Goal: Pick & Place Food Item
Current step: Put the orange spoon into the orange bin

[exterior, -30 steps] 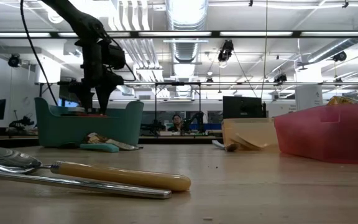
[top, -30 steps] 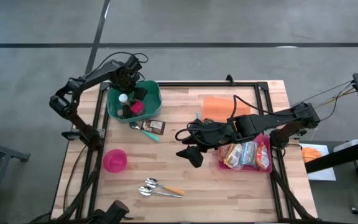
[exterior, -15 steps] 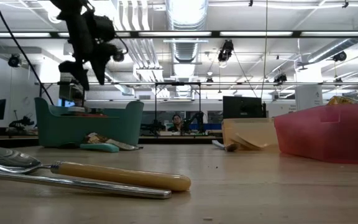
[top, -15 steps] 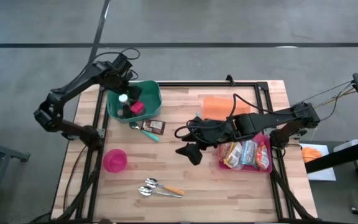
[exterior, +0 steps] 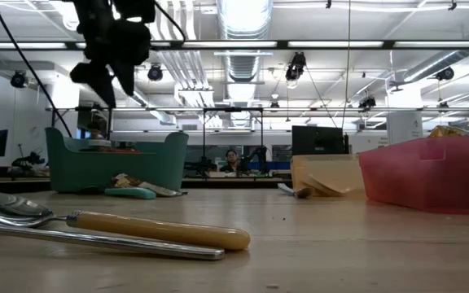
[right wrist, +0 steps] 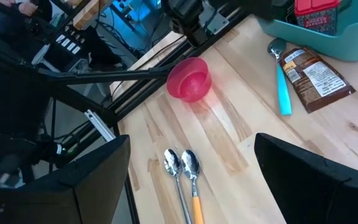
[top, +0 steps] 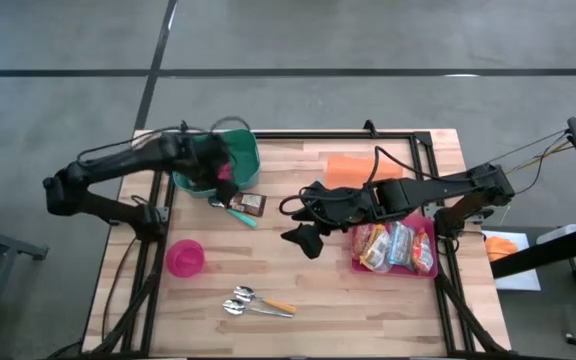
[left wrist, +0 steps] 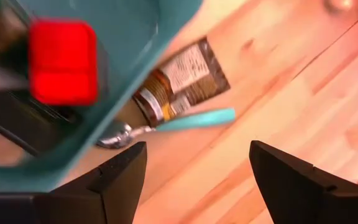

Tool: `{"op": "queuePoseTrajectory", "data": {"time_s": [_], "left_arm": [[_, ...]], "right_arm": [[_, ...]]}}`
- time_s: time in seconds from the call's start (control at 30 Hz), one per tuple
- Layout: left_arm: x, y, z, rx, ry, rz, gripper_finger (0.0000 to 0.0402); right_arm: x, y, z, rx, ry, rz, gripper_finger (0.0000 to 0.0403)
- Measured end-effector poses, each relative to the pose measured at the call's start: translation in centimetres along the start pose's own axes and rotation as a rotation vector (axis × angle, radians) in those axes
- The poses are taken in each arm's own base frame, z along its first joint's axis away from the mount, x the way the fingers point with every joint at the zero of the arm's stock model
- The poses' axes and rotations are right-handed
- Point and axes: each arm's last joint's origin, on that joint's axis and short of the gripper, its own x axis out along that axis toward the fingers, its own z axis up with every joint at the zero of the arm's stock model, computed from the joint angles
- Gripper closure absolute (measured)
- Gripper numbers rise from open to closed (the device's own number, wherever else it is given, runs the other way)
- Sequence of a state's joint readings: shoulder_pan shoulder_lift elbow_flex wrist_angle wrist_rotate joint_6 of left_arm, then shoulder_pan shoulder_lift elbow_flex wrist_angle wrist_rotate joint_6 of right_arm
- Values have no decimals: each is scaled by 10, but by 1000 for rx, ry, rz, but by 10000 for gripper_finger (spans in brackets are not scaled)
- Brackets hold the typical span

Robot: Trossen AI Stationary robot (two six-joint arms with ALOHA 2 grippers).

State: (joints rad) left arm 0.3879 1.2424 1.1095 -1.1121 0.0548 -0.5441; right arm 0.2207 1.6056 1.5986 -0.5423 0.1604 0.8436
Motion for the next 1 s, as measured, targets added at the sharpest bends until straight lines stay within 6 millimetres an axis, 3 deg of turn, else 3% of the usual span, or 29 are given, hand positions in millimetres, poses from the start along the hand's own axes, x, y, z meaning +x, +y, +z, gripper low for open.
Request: {"op": "queuePoseTrajectory", "data": {"time_s": [0.2,0.5,0.7,1.0], "left_arm": [[35,-8,-21,-64,1,-28,117],[80,8,-40,-242,-44,-4,117],[96,13,-45,-261,-106,-7,120],[111,19,-51,-262,-143,-31,201]], "right_arm": [[-4,1,1,-9,-6,8,65],[-4,1,1,-8,-5,8,65],[-4,1,1,-7,-4,9,65],[-4,1,1,-5,-3,10,65]]}}
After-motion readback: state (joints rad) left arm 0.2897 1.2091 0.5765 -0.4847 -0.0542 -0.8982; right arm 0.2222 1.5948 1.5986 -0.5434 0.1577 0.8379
